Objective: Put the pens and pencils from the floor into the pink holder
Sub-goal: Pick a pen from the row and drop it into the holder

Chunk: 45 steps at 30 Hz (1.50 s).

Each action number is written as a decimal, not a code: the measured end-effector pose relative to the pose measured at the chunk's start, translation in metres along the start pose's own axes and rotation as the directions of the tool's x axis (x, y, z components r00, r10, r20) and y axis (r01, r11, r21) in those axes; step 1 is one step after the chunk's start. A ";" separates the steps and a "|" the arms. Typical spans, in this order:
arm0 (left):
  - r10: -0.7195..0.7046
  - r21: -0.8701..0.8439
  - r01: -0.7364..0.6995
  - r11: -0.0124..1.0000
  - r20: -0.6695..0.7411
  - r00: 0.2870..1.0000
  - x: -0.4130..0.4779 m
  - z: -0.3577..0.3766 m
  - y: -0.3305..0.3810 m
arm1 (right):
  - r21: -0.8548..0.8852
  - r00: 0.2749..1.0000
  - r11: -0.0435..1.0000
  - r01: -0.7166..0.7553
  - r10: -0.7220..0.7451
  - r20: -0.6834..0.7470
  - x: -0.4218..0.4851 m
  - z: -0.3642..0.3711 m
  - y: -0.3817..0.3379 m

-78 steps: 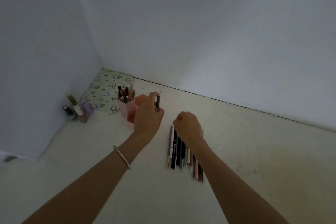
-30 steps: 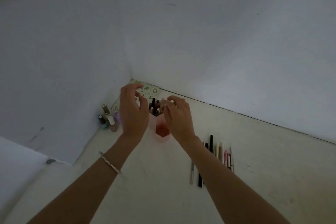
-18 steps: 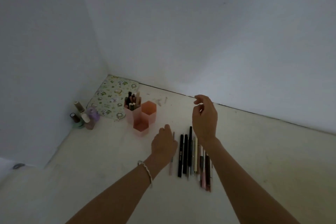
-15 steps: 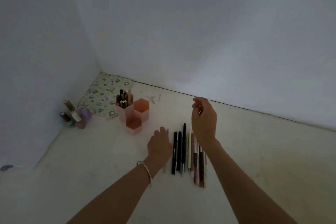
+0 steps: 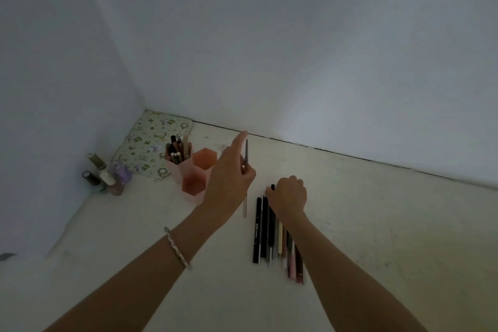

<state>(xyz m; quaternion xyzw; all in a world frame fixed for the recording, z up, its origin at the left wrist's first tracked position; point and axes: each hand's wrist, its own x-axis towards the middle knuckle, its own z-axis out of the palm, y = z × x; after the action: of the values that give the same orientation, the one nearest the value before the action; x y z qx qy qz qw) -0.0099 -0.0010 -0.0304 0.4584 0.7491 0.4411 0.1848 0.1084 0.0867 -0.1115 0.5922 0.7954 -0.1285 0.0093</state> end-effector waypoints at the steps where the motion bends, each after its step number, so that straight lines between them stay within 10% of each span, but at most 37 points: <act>1: 0.030 -0.010 -0.030 0.999 -0.022 0.999 -0.001 -0.005 0.002 | 0.009 1.000 1.000 0.000 -0.001 0.012 0.000 0.002 -0.001; 9: 0.040 -0.188 -0.191 0.963 -0.603 0.797 0.039 -0.095 -0.006 | 0.621 0.985 0.783 -0.025 0.127 -0.119 0.023 -0.072 -0.027; 21: 0.197 0.338 -0.005 0.941 -0.535 0.821 0.024 -0.103 -0.082 | 0.813 0.865 0.309 0.494 -0.081 -0.495 -0.012 -0.110 -0.117; 32: 0.122 0.045 -0.121 0.992 -0.630 0.767 0.019 -0.116 -0.036 | 0.490 0.767 0.591 0.642 -0.518 -0.380 -0.026 -0.051 -0.156; 37: 0.136 -0.005 -0.167 0.986 -0.559 0.818 0.013 -0.080 -0.009 | 0.481 0.744 0.583 0.654 -0.384 -0.547 -0.020 -0.071 -0.123; 42: 0.159 0.134 -0.131 0.982 -0.222 0.962 -0.012 -0.008 -0.003 | 0.608 0.847 0.635 0.476 -0.145 -0.511 -0.003 -0.094 -0.054; 45: -0.137 0.340 0.089 0.936 0.119 0.983 -0.031 0.041 -0.020 | 0.667 0.881 0.641 0.381 -0.033 -0.472 -0.002 -0.095 -0.013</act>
<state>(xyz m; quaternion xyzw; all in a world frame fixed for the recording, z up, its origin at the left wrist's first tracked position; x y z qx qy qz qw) 0.0233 -0.0106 -0.0726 0.4689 0.8231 0.2634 0.1821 0.1101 0.1020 -0.0171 0.4588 0.7195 -0.3117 -0.4180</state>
